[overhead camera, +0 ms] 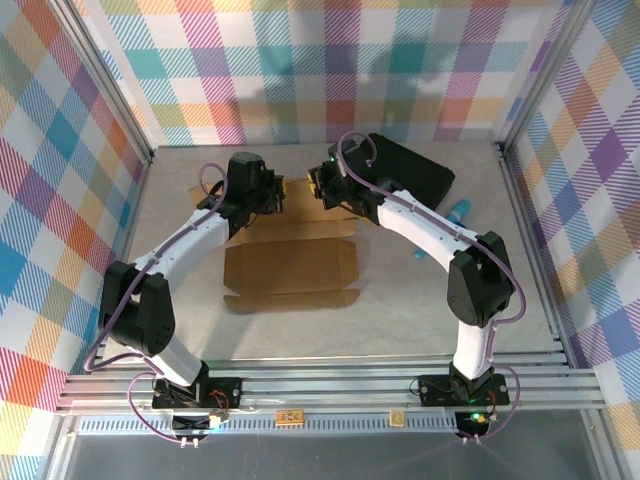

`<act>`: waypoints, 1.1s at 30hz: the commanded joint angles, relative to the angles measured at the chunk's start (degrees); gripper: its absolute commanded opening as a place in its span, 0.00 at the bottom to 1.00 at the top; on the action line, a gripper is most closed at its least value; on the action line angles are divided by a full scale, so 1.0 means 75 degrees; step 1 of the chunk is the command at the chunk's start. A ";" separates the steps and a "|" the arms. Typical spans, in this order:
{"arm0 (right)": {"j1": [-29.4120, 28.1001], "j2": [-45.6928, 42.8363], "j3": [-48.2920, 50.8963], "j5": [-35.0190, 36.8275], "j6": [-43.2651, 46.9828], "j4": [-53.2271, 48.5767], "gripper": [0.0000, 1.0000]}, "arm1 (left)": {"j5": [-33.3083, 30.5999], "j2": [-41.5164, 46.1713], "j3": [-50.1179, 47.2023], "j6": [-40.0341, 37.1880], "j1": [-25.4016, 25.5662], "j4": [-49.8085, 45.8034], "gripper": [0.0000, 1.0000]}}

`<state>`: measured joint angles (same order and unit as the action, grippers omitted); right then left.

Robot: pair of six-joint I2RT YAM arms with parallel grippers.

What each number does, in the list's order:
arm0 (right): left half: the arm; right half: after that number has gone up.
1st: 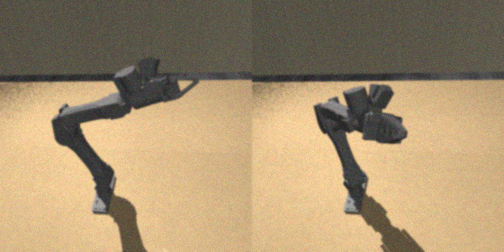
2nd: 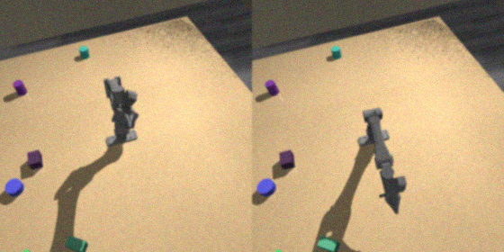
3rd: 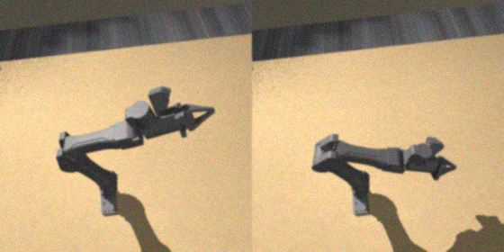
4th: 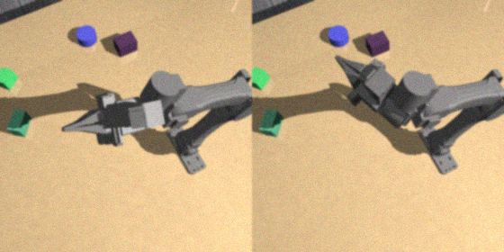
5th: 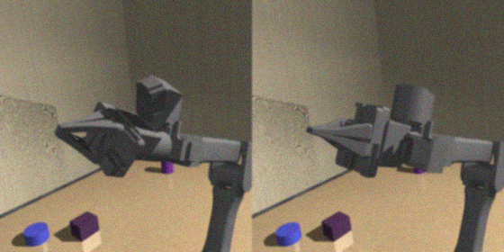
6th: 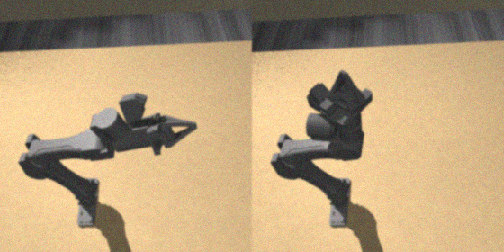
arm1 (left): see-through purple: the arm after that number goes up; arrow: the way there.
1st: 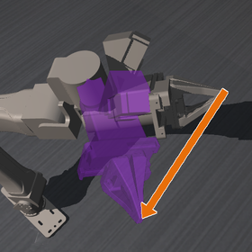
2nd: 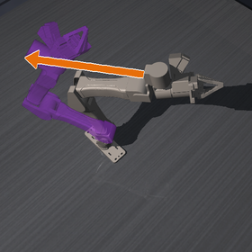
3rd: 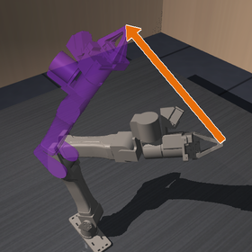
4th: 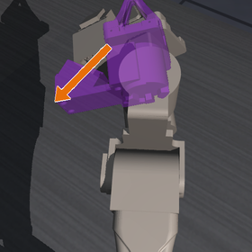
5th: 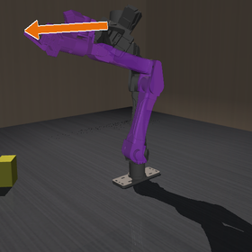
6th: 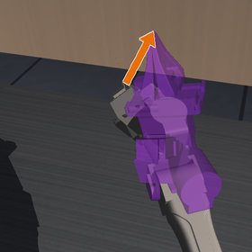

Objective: Fold the paper box

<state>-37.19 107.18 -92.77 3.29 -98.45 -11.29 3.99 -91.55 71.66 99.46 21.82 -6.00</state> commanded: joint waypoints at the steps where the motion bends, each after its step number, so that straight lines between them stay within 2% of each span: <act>1: 0.0036 0.0174 -0.0234 0.0160 0.0010 -0.0492 0.01 | 0.0732 0.0557 -0.0108 0.0054 0.0073 0.0369 0.01; 4: 0.0167 0.0104 -0.0316 -0.0009 0.0229 -0.0839 0.00 | 0.1232 0.0610 -0.0218 -0.0145 -0.0144 0.0634 0.45; 5: 0.0236 0.0079 -0.0290 -0.0144 0.0290 -0.0828 0.00 | 0.1446 0.0664 -0.0275 -0.0206 -0.0319 0.0658 0.54; 8: 0.0399 -0.0016 -0.0154 -0.0426 0.0376 -0.0666 0.00 | 0.1731 0.0912 -0.0519 -0.0321 -0.0876 0.0611 0.68; 13: 0.0609 0.0024 -0.0157 -0.0865 0.0427 -0.0434 0.00 | 0.2079 0.1006 -0.0628 -0.0626 -0.1484 0.0591 0.68; 17: 0.0703 0.0180 -0.0384 -0.1241 0.0550 -0.0895 0.00 | 0.2346 0.0973 -0.0709 -0.1085 -0.1959 0.0004 0.67; 20: 0.0706 0.0200 -0.0414 -0.1388 0.0720 -0.1213 0.00 | 0.2348 0.0954 -0.0797 -0.1251 -0.2561 -0.0708 0.59; 22: 0.0705 0.0205 -0.0593 -0.1365 0.1089 -0.1700 0.00 | 0.2080 0.0791 -0.0193 -0.2323 -0.2943 -0.2236 0.55; 24: 0.0711 0.0249 -0.0920 -0.1329 0.1633 -0.2468 0.00 | 0.1388 0.0346 0.0947 -0.4285 -0.3179 -0.4145 0.60; 26: 0.0750 0.0253 -0.1076 -0.1437 0.2155 -0.2945 0.07 | 0.0592 -0.0333 0.1979 -0.5851 -0.3328 -0.5951 0.65; 27: 0.0762 0.0247 -0.1098 -0.1492 0.2403 -0.3082 0.12 | 0.0338 -0.0589 0.2210 -0.6322 -0.3403 -0.6452 0.66; 29: 0.0775 0.0307 -0.1264 -0.1637 0.2947 -0.3520 0.20 | -0.0057 -0.0966 0.2205 -0.7049 -0.3649 -0.6912 0.67; 33: 0.0810 0.0428 -0.1343 -0.2158 0.3743 -0.3836 0.25 | -0.0008 -0.1444 0.1612 -0.8122 -0.4041 -0.6464 0.70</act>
<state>-31.44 108.97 -101.49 -9.19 -78.08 -34.52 7.09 -98.98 86.13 51.46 -6.37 -46.70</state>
